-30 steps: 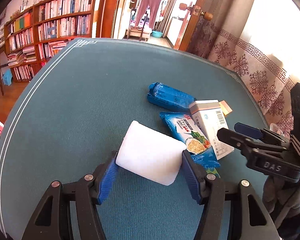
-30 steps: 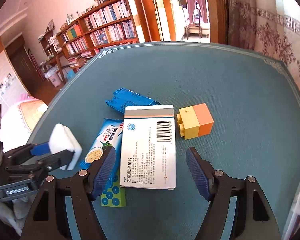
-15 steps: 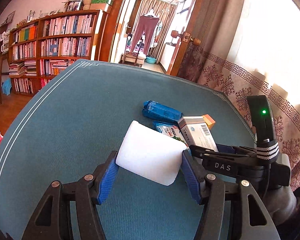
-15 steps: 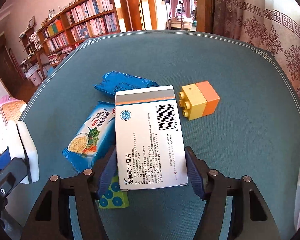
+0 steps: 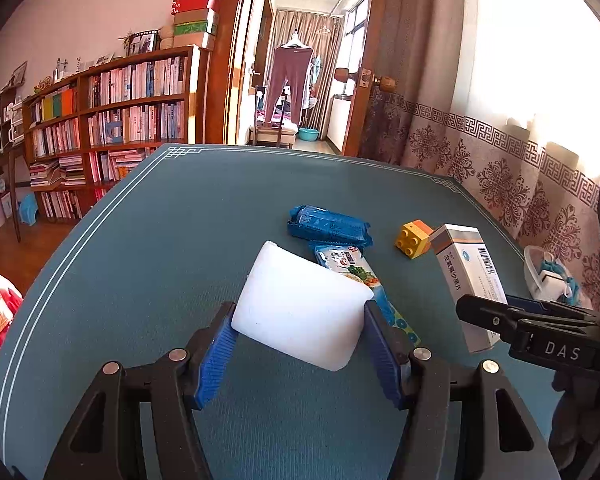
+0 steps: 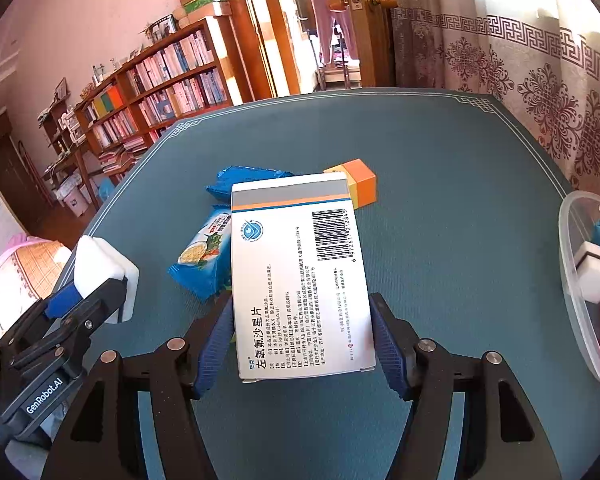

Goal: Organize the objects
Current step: 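Lift the medicine box with the right tool toward the bowl while left lifts the sponge, then lower the medicine box into the bowl and open the right tool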

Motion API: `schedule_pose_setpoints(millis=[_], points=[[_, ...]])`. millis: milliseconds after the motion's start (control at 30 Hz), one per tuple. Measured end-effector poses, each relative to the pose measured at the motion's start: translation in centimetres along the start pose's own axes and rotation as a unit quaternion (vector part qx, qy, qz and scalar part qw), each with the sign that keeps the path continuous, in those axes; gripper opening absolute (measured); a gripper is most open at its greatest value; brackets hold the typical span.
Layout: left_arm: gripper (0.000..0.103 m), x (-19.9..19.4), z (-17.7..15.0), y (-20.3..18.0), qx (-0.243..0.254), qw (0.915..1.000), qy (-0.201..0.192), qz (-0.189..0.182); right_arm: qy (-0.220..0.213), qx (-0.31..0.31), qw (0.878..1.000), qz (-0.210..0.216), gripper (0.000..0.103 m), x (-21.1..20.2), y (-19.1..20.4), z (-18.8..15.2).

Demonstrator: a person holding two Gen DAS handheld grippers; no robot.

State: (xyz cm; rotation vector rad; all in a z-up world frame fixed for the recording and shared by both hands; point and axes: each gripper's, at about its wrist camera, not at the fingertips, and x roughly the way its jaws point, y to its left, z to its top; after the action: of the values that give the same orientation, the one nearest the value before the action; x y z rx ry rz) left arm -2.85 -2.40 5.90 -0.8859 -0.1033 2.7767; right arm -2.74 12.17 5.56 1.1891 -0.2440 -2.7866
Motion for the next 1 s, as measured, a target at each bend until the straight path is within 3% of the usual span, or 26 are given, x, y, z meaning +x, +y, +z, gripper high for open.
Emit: schedule_pose_setpoints(millis=[500, 733, 1000], points=[[0.065, -3.8, -1.8, -4.6, 0.033, 0.9994, 0.003, -0.013, -0.056, 0.066, 0.996, -0.025, 0.066, -7.8, -6.9, -3.0], [0.065, -5.2, -3.0, -6.9, 0.04, 0.9989, 0.012, -0.022, -0.083, 0.105, 0.988, -0.074, 0.066, -11.5, -13.4, -3.3], [0.065, -5.2, -3.6, -8.7, 0.052, 0.9977, 0.024, -0.036, -0.099, 0.142, 0.976, -0.132, 0.066, -12.8, -20.3, -3.0]])
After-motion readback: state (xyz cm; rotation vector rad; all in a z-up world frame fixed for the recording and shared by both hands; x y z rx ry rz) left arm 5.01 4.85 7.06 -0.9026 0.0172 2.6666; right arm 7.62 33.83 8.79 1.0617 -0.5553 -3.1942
